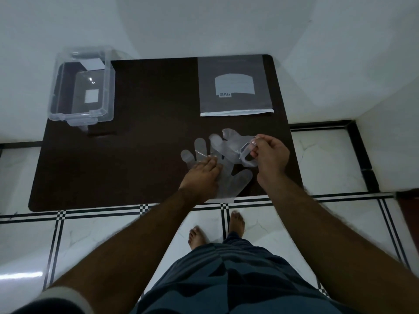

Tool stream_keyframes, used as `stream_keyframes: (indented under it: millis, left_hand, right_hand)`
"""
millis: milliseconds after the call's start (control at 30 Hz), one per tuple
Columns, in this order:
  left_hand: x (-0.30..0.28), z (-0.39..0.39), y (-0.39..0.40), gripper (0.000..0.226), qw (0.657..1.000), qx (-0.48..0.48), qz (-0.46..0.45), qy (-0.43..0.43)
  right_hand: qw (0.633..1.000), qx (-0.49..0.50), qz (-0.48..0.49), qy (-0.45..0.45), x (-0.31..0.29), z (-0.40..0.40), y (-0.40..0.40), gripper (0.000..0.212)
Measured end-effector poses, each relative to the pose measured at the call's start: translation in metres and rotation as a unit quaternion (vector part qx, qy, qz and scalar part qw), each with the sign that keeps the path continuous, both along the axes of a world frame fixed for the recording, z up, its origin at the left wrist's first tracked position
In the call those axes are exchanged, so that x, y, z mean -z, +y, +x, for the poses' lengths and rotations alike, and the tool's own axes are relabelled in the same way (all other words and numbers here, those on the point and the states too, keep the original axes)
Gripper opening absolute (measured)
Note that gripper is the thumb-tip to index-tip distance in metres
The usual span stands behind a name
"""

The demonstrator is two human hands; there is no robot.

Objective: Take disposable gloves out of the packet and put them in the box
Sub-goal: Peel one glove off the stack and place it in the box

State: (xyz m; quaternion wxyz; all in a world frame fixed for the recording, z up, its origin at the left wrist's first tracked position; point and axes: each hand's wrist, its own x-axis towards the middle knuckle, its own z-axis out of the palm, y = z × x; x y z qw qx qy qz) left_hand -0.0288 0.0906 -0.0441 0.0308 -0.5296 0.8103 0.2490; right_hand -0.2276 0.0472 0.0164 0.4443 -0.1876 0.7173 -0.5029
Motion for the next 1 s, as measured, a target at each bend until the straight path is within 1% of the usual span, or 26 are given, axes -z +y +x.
stream_keyframes:
  millis: [100,200,333,400,500,567,633,700,733,767,800,833,867,933,1000]
  left_hand:
    - [0.013,-0.002,-0.007,0.078,0.998,0.015,0.043,-0.046]
    - [0.019,-0.003,-0.007,0.081,0.995,0.031,0.056,-0.07]
    - [0.021,-0.002,-0.006,0.083,0.997,0.028,0.049,-0.054]
    - [0.019,-0.001,-0.007,0.084,0.997,0.013,0.06,-0.035]
    - [0.007,-0.004,-0.011,0.083,0.995,-0.041,0.083,0.027]
    - [-0.007,-0.005,-0.018,0.077,0.986,-0.113,0.08,0.097]
    - [-0.027,-0.004,-0.028,0.069,0.959,-0.215,0.043,0.178]
    - [-0.06,-0.002,-0.044,0.062,0.917,-0.302,-0.026,0.26]
    - [-0.079,0.0,-0.055,0.059,0.89,-0.327,-0.058,0.313]
    - [-0.101,0.002,-0.065,0.057,0.862,-0.333,-0.066,0.376]
    - [-0.123,0.004,-0.078,0.058,0.841,-0.317,-0.056,0.435]
    - [-0.144,0.007,-0.092,0.062,0.832,-0.289,-0.041,0.472]
    - [-0.162,0.01,-0.105,0.068,0.833,-0.254,-0.018,0.49]
    - [-0.202,0.015,-0.125,0.082,0.846,-0.18,0.046,0.5]
    - [-0.236,0.018,-0.139,0.084,0.852,-0.118,0.11,0.498]
  right_hand:
    - [1.0,0.0,-0.001,0.003,-0.005,-0.001,-0.003,0.014]
    - [1.0,-0.001,-0.011,0.014,-0.012,-0.003,-0.007,0.015]
    - [0.999,-0.009,-0.032,0.032,-0.025,-0.007,-0.018,0.014]
    - [0.998,-0.021,-0.042,0.049,-0.035,-0.009,-0.025,0.014]
    - [0.994,-0.056,-0.062,0.07,-0.055,-0.008,-0.037,0.014]
    - [0.99,-0.1,-0.066,0.071,-0.071,-0.009,-0.045,0.014]
    - [0.979,-0.171,-0.066,0.084,-0.087,-0.01,-0.053,0.013]
    - [0.962,-0.243,-0.07,0.107,-0.104,-0.012,-0.061,0.012]
    - [0.951,-0.275,-0.08,0.115,-0.115,-0.013,-0.065,0.012]
    - [0.94,-0.306,-0.092,0.122,-0.127,-0.014,-0.069,0.013]
    - [0.927,-0.336,-0.103,0.132,-0.139,-0.015,-0.073,0.014]
    - [0.912,-0.368,-0.113,0.142,-0.152,-0.016,-0.078,0.016]
    - [0.897,-0.399,-0.121,0.146,-0.165,-0.016,-0.083,0.02]
    - [0.867,-0.456,-0.143,0.141,-0.195,-0.015,-0.091,0.028]
    - [0.837,-0.498,-0.162,0.158,-0.223,-0.013,-0.098,0.031]
